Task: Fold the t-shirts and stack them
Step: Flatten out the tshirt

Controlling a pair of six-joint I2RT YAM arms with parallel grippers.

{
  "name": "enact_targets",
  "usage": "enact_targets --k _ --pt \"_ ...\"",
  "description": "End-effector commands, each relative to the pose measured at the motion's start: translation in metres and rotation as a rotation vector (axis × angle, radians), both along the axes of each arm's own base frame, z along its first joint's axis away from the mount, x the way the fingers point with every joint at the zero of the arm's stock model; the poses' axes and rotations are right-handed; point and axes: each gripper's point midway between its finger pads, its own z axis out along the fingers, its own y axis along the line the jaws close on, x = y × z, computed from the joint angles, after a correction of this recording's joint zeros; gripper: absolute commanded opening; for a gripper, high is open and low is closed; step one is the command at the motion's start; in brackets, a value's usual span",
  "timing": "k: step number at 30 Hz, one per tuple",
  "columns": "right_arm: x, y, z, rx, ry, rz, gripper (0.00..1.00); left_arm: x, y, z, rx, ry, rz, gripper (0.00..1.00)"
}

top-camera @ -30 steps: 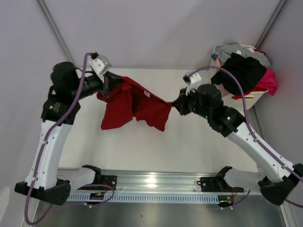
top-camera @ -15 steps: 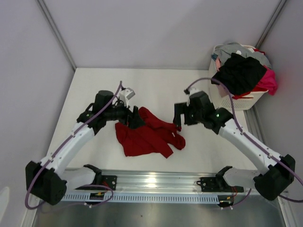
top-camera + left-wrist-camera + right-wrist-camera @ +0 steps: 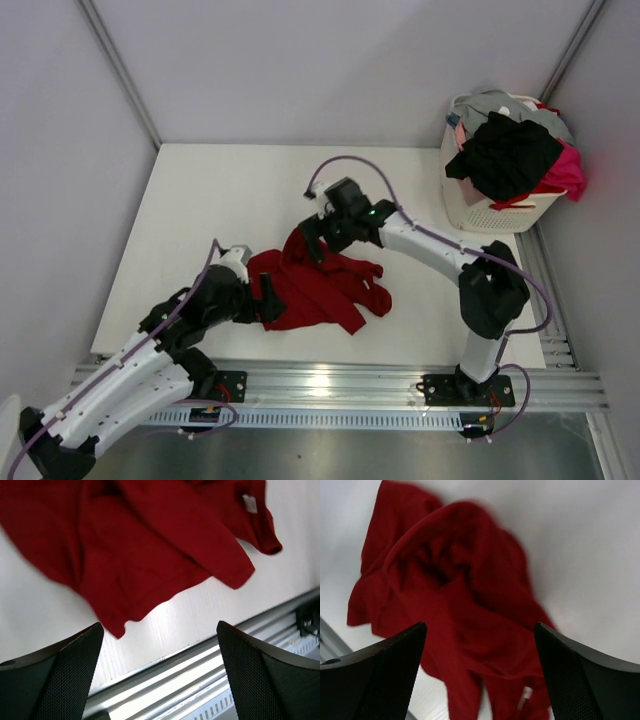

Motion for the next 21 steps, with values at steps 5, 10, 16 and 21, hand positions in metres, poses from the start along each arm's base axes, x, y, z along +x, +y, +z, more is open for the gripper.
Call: enact_targets --k 5,10,16,21 --pt "-0.018 0.019 -0.031 -0.130 -0.021 0.103 0.90 0.004 0.043 0.009 -0.027 -0.011 0.331 0.99" --pt "-0.032 0.017 -0.047 -0.179 -0.039 0.161 0.82 0.007 0.038 0.012 -0.038 -0.019 0.309 0.99" --pt "-0.003 0.003 -0.060 -0.331 -0.150 0.075 0.00 0.012 0.010 0.033 -0.087 -0.112 0.124 0.99" --pt "0.042 -0.020 -0.008 -0.253 -0.230 -0.084 0.00 0.005 -0.034 0.047 -0.131 -0.073 -0.123 0.97"
